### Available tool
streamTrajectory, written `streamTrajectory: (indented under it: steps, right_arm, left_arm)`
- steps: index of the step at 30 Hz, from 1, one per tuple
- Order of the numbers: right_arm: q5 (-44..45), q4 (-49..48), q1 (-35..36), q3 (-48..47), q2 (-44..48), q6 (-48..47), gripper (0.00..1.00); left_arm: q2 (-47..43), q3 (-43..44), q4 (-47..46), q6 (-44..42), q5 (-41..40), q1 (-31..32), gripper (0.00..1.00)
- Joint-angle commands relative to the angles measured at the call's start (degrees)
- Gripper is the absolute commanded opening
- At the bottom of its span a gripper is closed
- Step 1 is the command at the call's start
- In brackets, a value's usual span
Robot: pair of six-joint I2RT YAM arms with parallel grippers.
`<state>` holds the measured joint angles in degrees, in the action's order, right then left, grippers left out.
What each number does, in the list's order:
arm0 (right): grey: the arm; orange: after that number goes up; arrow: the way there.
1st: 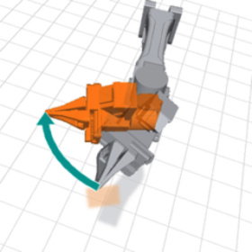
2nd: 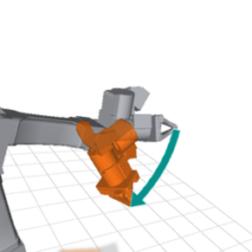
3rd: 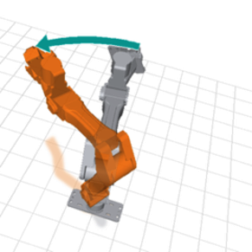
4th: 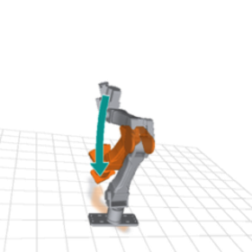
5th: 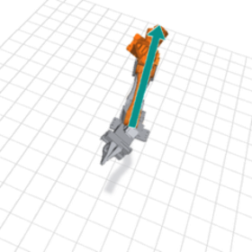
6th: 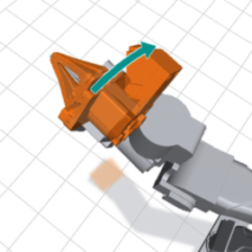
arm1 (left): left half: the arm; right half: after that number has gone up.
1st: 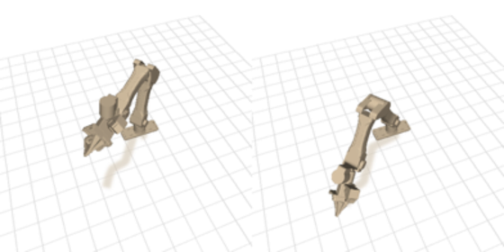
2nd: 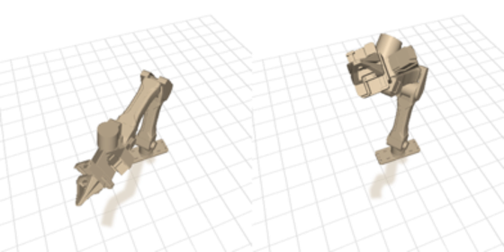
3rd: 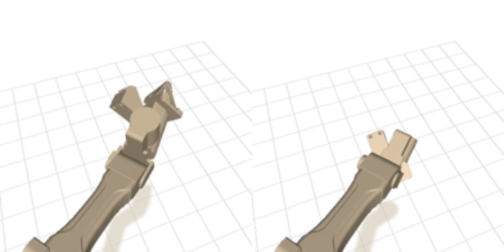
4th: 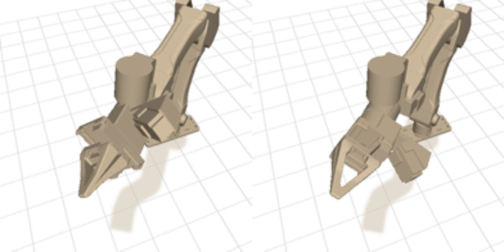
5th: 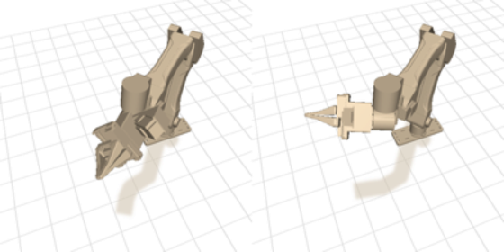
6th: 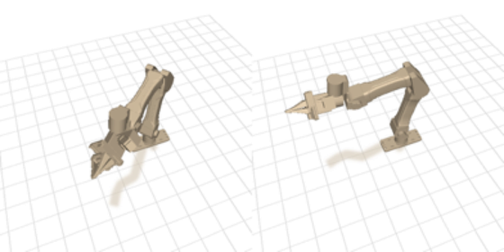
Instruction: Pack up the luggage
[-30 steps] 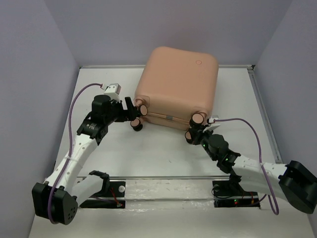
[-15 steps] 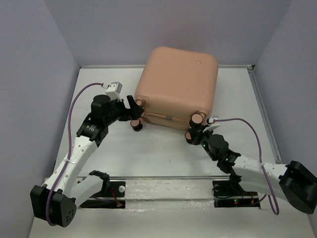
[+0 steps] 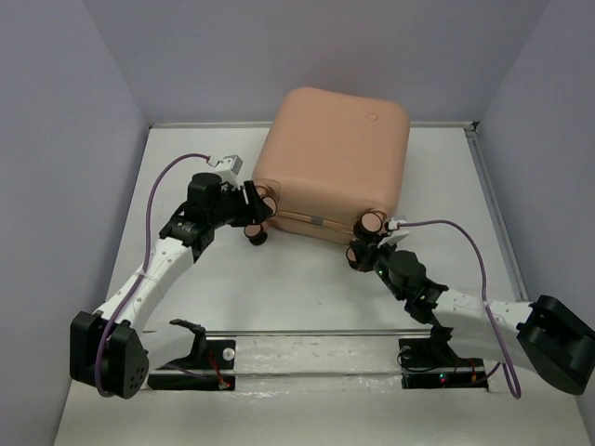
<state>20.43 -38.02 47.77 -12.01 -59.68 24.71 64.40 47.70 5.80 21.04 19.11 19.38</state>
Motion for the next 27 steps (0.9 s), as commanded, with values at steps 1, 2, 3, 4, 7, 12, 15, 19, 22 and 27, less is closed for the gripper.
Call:
streamTrajectory:
  steps: [1, 2, 3, 4, 7, 12, 15, 19, 22, 27]
  right_arm:
    - [-3.99, -5.22, 2.06, -3.63, -1.49, 0.60, 0.07]
    - [-3.99, -5.31, 2.67, -4.24, -2.27, 0.43, 0.07]
    - [-3.90, -5.40, 2.68, -4.60, -2.80, 0.25, 0.07]
    - [-3.55, -5.66, 3.46, -5.38, -3.33, 0.08, 0.07]
    - [-2.76, -6.36, 5.92, -6.79, -6.32, -0.36, 0.07]
    - [-0.65, -8.30, 13.30, -19.66, -17.64, -2.99, 0.07]
    - [-2.75, -8.82, 17.79, -28.65, -28.36, -5.90, 0.07]
    - [-7.67, -10.75, 19.03, -40.27, -39.53, -4.33, 0.07]
    - [-10.67, -13.13, 19.03, -46.60, -45.95, -2.75, 0.07]
    - [-14.26, -17.69, 19.03, -49.08, -50.71, 1.12, 0.07]
  left_arm:
    - [0.72, 3.01, -2.81, -0.12, 2.68, 0.57, 0.37]
    - [0.90, 3.36, -2.90, -0.12, 3.03, 0.57, 0.14]
    - [1.08, 3.62, -2.99, -0.12, 3.21, 0.57, 0.06]
    - [1.25, 3.89, -3.43, 0.32, 3.65, 0.66, 0.06]
    - [1.34, 4.15, -4.92, 1.55, 6.20, 2.06, 0.06]
    - [1.87, 5.82, -9.22, 6.11, 4.62, 12.15, 0.06]
    - [0.21, 5.21, -12.47, 9.97, 7.67, 13.67, 0.06]
    - [-4.71, 4.15, -12.40, 11.31, 8.75, 13.76, 0.06]
    - [-9.63, 2.40, -10.03, 11.57, 7.96, 13.67, 0.06]
    - [-17.11, -3.13, -9.58, 14.38, 6.90, 13.67, 0.06]
